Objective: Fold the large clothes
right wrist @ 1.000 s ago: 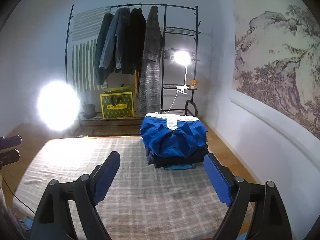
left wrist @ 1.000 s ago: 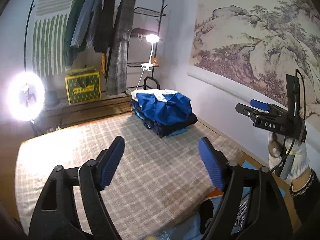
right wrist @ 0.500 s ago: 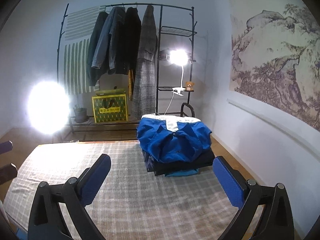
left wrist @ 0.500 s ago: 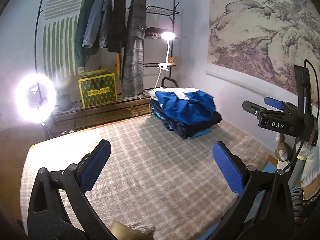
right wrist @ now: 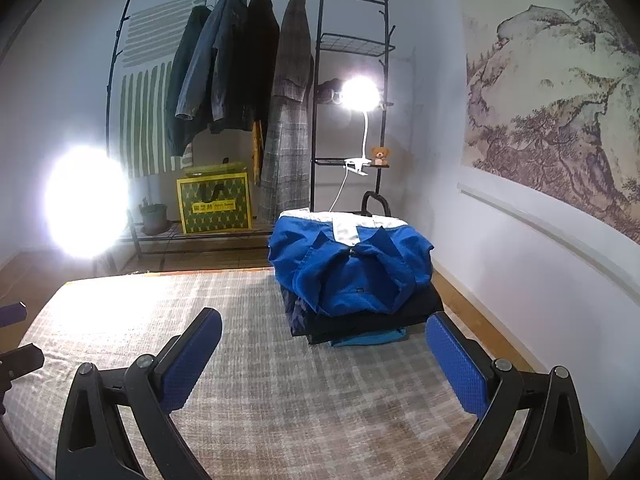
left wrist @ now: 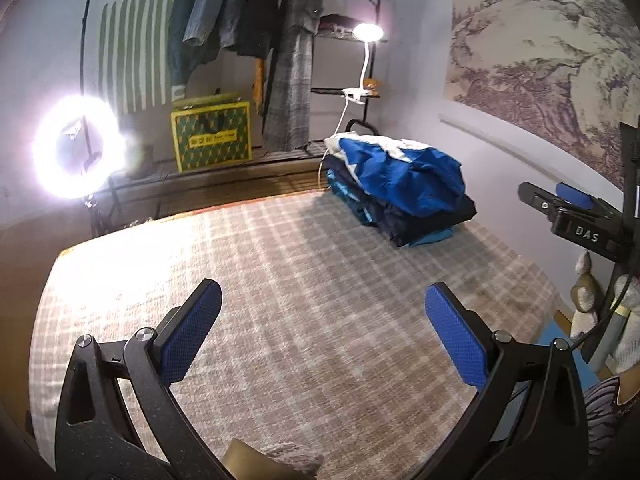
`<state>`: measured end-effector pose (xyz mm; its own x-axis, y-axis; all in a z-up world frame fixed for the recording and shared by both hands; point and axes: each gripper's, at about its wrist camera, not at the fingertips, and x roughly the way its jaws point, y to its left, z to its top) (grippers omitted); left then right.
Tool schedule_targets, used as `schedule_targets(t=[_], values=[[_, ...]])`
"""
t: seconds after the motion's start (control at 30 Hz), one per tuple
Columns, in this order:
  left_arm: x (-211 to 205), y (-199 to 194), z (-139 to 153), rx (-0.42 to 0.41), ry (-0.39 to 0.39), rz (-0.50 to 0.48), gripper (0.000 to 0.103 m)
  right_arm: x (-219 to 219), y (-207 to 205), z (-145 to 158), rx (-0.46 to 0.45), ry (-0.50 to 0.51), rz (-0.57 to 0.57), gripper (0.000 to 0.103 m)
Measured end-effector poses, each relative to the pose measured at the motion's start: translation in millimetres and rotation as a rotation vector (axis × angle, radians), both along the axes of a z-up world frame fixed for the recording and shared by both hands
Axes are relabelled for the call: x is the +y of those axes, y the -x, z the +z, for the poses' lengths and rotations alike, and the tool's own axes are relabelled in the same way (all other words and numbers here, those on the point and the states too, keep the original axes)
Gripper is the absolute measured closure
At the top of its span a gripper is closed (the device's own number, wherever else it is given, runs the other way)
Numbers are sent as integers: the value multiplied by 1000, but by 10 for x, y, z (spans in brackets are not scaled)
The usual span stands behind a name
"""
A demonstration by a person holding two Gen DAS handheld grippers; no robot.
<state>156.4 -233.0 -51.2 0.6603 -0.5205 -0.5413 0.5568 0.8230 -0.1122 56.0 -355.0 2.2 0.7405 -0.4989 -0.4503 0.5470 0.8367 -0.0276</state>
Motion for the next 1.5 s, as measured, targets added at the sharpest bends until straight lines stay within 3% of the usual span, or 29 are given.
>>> schedule_targets(t=[1.5], values=[[82,-99,-22,15,-19,26,0,-23,-69,-146,44,-13,-4,0]])
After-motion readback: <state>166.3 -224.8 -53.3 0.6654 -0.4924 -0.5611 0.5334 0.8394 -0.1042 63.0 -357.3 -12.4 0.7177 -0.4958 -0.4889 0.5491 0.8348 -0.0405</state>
